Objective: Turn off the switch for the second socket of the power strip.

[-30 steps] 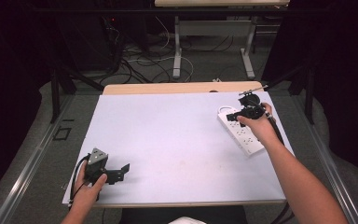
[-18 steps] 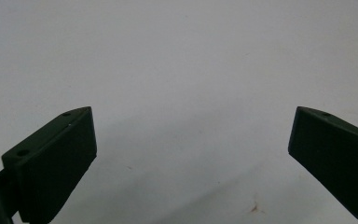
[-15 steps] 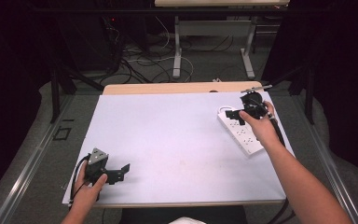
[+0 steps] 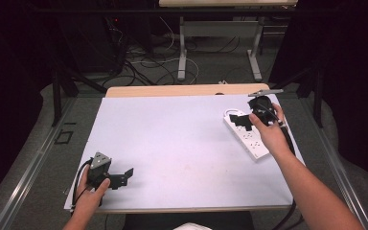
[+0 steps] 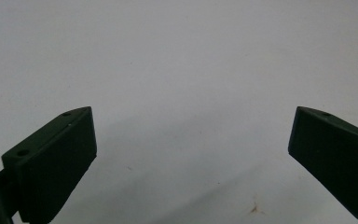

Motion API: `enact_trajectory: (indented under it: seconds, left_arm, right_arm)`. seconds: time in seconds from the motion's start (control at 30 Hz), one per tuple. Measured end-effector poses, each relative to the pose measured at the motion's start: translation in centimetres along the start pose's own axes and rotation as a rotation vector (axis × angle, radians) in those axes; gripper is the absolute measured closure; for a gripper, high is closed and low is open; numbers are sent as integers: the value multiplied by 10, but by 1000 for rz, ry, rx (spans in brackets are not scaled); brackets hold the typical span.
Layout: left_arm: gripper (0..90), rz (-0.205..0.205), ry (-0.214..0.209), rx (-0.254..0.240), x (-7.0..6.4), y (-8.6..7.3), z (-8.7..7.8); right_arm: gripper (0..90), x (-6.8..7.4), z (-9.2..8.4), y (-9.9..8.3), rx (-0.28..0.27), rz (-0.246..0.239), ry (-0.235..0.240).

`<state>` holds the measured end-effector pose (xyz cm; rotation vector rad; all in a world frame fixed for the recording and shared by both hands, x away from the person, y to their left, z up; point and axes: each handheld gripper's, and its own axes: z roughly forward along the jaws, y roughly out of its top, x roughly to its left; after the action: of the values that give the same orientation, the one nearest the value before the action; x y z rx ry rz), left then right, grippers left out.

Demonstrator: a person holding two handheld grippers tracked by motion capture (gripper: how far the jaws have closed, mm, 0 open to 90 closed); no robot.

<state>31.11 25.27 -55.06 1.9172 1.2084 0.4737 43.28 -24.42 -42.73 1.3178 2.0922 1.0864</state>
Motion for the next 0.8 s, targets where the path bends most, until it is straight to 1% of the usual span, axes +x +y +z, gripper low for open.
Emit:
enact_trajectory:
  seconds: [0.03, 0.07, 0.1, 0.13, 0.17, 0.27, 0.3, 0.33, 0.37, 0.47, 0.5, 0.53, 0.7, 0.73, 0.77, 0.8]
  left_arm:
    - [11, 8, 3, -2, 0, 0, 0]
    - [11, 8, 3, -2, 0, 0, 0]
    - [11, 8, 3, -2, 0, 0, 0]
    - [10, 8, 3, -2, 0, 0, 0]
    - [10, -1, 1, -3, 0, 0, 0]
    - [10, 0, 1, -3, 0, 0, 0]
    - [10, 7, 3, -2, 0, 0, 0]
    - [10, 7, 4, -2, 0, 0, 0]
    - [10, 7, 4, -2, 0, 0, 0]
    - [11, 7, 4, -2, 0, 0, 0]
    - [11, 0, 2, -3, 0, 0, 0]
    - [11, 0, 2, -3, 0, 0, 0]
    - [11, 8, 3, -2, 0, 0, 0]
    - [11, 8, 3, -3, 0, 0, 0]
    - [11, -1, 0, -4, 0, 0, 0]
    - [10, 0, -3, 0, 0, 0, 0]
  right_arm:
    - [0, 2, -2, 0, -6, 3, 5]
    - [0, 4, -6, 0, -10, -10, 7]
    - [0, 4, -6, 0, -10, -10, 7]
    - [0, 7, -10, -1, -18, -17, 11]
    - [0, 8, -12, -1, -20, -27, 12]
    - [0, 11, -15, -2, -32, -29, 20]
    - [0, 14, -19, -3, -37, -37, 25]
    - [0, 14, -19, -3, -37, -37, 25]
    - [3, 17, -22, -5, -52, -50, 27]
    - [8, 21, -27, -8, -61, -49, 38]
    - [8, 21, -27, -8, -61, -49, 38]
    - [10, 24, -30, -10, -65, -60, 45]
    - [11, 30, -35, -15, -73, -84, 44]
    - [11, 33, -37, -18, -82, -96, 43]
    - [11, 34, -38, -20, -83, -96, 45]
    - [11, 36, -39, -22, -88, -99, 48]
